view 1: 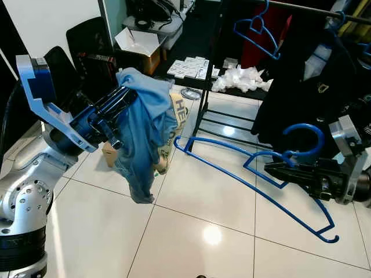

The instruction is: Hang hanger

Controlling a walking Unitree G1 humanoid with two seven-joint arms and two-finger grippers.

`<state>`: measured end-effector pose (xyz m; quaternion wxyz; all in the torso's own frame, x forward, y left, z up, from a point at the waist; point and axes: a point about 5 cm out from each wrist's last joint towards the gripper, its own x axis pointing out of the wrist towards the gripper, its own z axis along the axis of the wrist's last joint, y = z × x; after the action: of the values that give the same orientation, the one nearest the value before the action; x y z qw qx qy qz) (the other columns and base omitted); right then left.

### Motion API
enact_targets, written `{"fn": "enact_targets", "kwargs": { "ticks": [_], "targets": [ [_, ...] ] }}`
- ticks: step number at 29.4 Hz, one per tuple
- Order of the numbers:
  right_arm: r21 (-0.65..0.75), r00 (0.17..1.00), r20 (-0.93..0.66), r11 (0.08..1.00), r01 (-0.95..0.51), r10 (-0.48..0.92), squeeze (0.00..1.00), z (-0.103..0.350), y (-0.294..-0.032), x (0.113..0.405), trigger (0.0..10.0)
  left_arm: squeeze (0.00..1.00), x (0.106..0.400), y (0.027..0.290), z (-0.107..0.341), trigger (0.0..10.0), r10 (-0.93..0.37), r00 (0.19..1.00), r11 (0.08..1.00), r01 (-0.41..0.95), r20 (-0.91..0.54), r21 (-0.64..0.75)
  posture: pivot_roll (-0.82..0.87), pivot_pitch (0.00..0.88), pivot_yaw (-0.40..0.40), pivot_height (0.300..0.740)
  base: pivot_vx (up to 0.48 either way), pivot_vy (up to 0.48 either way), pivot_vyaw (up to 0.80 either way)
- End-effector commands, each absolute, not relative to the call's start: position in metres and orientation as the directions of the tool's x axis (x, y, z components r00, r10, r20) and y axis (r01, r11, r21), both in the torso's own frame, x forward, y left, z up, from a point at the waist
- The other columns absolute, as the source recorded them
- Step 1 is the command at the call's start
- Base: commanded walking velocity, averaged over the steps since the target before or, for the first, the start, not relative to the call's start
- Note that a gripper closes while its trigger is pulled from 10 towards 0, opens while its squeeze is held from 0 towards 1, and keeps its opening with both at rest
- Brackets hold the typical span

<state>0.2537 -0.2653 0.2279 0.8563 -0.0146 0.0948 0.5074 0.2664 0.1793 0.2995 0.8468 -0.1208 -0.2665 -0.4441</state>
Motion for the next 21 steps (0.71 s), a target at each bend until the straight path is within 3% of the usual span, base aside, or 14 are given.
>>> {"fn": "enact_targets", "kwargs": {
  "ticks": [1,8,21],
  "targets": [
    [0.052,0.481,-0.182,0.497,-0.866,0.858,0.00,0.231,-0.270,0.253,10.0,0.00,0.261,0.178,0.302,10.0,-0.711,0.437,0.555,0.830,0.551,0.058,-0.04,0.149,-0.002,0.740,0.000,0.000,0.00],
    [0.023,0.489,-0.137,0.496,-0.868,0.862,0.00,0.240,-0.269,0.255,10.0,0.00,0.259,0.173,0.300,10.0,-0.736,0.413,0.522,0.851,0.537,0.062,-0.04,0.148,-0.001,0.740,0.000,0.000,0.00],
    [0.042,0.355,-0.055,0.358,-0.933,0.933,0.00,0.256,-0.256,0.241,10.0,0.00,0.258,0.169,0.293,10.0,-0.755,0.408,0.498,0.866,0.513,0.045,-0.04,0.144,-0.002,0.740,0.000,0.000,0.00]
  ]
}}
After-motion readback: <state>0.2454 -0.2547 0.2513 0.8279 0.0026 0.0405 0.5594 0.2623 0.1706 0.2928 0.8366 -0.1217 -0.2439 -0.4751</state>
